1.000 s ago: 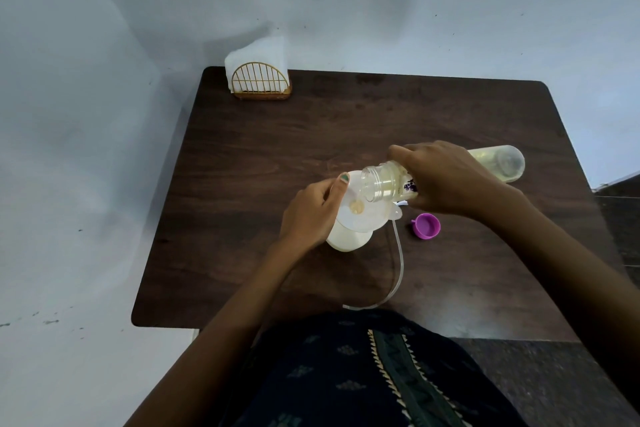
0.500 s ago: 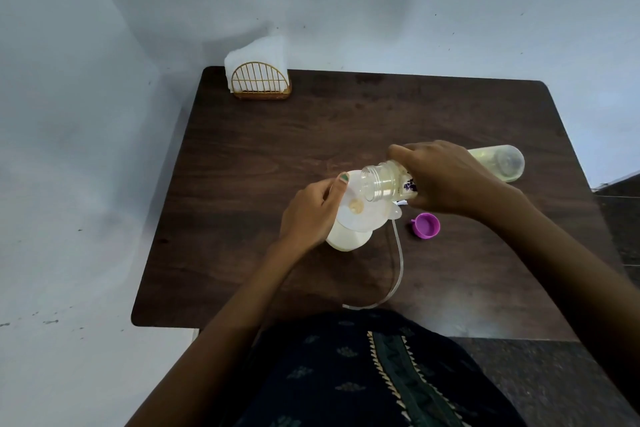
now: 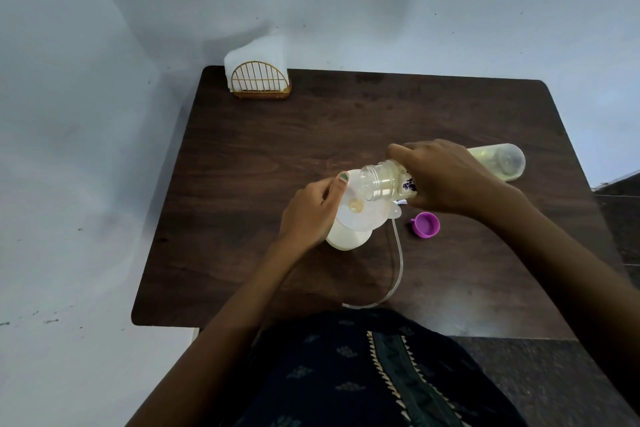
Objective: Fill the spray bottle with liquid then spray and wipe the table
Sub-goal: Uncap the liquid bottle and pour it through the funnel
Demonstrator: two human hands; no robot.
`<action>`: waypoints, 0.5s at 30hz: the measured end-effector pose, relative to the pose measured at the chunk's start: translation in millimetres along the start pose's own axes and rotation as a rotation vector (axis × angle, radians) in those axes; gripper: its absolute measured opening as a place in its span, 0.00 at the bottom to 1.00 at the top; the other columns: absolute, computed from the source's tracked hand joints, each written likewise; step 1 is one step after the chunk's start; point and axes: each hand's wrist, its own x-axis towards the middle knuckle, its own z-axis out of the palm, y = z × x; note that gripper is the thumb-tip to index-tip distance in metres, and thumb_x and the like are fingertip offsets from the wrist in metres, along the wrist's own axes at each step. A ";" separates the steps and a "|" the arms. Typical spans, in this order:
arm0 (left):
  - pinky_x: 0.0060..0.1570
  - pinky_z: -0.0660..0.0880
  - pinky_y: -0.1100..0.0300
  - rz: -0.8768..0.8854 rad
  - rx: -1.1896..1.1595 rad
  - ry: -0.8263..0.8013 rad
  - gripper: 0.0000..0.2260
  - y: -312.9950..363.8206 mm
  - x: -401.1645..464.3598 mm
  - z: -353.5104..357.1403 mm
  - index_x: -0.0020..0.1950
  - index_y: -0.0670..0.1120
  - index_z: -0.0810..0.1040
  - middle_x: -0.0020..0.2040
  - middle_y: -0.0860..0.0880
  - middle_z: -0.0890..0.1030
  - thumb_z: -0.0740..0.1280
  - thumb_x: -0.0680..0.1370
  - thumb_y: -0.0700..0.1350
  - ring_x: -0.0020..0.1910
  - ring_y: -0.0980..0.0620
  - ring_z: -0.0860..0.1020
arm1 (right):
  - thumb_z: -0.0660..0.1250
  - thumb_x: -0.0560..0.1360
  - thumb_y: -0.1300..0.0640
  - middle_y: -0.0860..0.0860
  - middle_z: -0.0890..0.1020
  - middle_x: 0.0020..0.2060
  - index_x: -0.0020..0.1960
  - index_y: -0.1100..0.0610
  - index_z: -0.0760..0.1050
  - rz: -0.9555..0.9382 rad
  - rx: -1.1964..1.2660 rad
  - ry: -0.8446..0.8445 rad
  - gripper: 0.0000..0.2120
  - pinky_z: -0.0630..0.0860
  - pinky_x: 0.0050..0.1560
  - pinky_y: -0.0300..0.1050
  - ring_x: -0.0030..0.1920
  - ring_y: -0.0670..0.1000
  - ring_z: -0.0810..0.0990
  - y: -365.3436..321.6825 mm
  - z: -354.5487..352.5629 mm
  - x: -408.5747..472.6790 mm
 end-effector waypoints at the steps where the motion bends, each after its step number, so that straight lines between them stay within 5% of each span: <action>1: 0.37 0.69 0.56 -0.001 0.002 -0.001 0.18 0.0 0.2 0.3 0.36 0.57 0.73 0.31 0.56 0.76 0.53 0.81 0.60 0.38 0.51 0.79 | 0.73 0.67 0.55 0.52 0.80 0.41 0.52 0.56 0.70 -0.001 0.000 0.004 0.18 0.65 0.36 0.44 0.40 0.56 0.78 -0.1 0.1 -0.1; 15: 0.37 0.69 0.57 0.005 0.009 -0.008 0.18 0.8 -0.5 -0.2 0.36 0.56 0.73 0.31 0.55 0.75 0.53 0.81 0.60 0.39 0.50 0.79 | 0.72 0.67 0.56 0.51 0.81 0.42 0.53 0.55 0.70 -0.008 -0.004 0.004 0.18 0.67 0.37 0.44 0.40 0.55 0.79 0.4 -0.2 -0.4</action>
